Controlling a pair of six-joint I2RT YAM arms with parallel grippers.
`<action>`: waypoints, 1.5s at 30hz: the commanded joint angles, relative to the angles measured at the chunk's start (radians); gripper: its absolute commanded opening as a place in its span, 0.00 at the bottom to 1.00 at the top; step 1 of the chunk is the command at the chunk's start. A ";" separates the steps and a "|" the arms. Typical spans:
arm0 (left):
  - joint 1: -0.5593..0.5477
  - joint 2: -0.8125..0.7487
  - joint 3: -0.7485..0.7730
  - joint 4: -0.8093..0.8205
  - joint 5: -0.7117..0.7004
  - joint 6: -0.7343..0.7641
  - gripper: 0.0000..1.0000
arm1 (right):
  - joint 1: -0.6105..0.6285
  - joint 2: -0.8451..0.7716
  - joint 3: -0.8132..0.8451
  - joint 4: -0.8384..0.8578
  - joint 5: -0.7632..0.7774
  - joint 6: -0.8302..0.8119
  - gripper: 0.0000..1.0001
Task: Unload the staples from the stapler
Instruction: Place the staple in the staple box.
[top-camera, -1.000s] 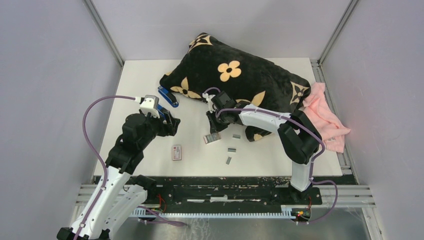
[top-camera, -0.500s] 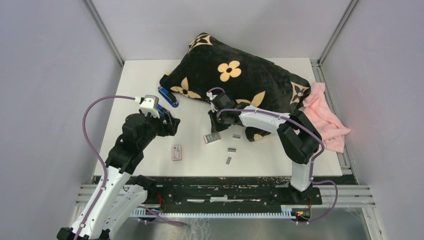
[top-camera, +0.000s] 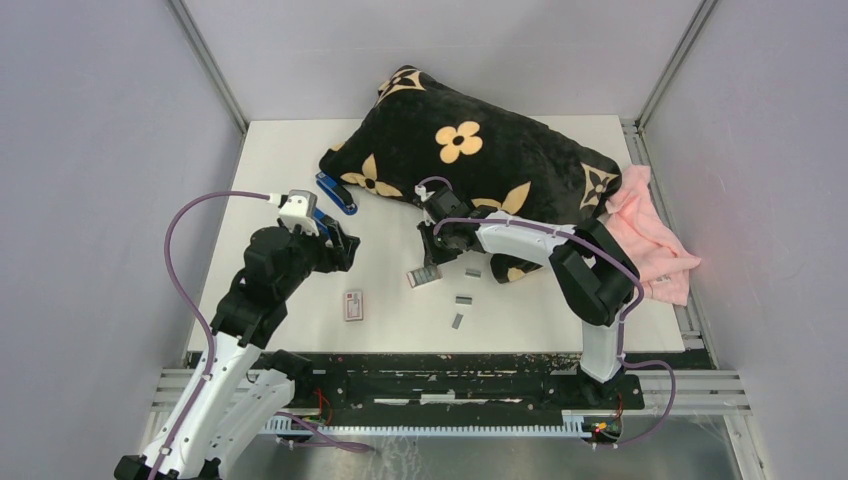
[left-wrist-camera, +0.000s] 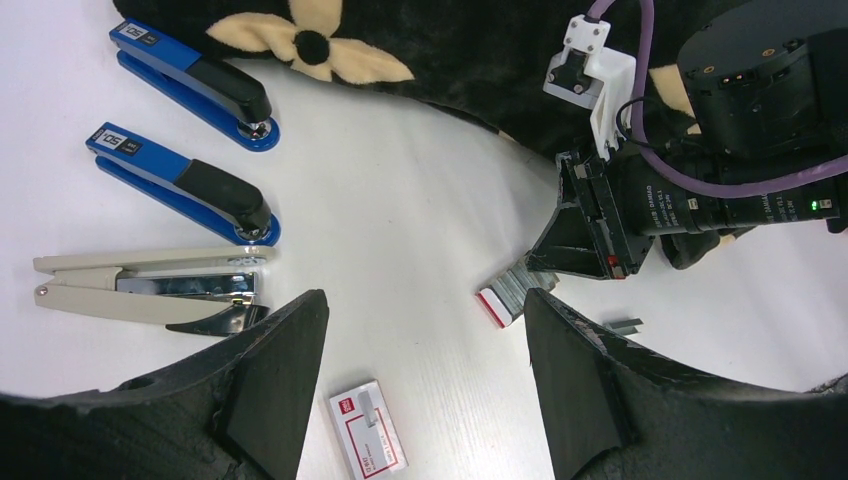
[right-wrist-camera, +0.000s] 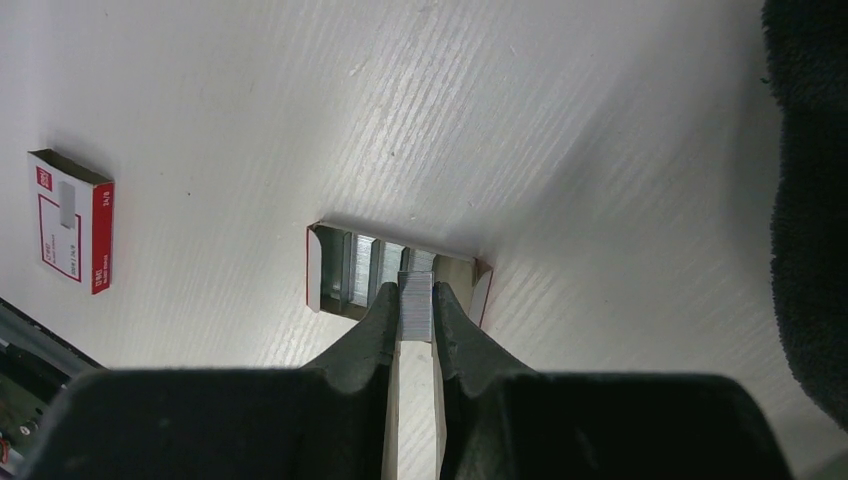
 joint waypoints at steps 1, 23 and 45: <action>0.008 -0.003 -0.004 0.058 -0.005 0.046 0.79 | -0.002 0.009 0.004 0.014 0.034 0.010 0.13; 0.010 -0.004 -0.004 0.058 -0.002 0.045 0.79 | -0.002 0.030 0.015 -0.003 0.054 -0.008 0.15; 0.011 -0.006 -0.004 0.058 -0.005 0.048 0.79 | -0.003 0.020 0.007 -0.016 0.046 -0.020 0.18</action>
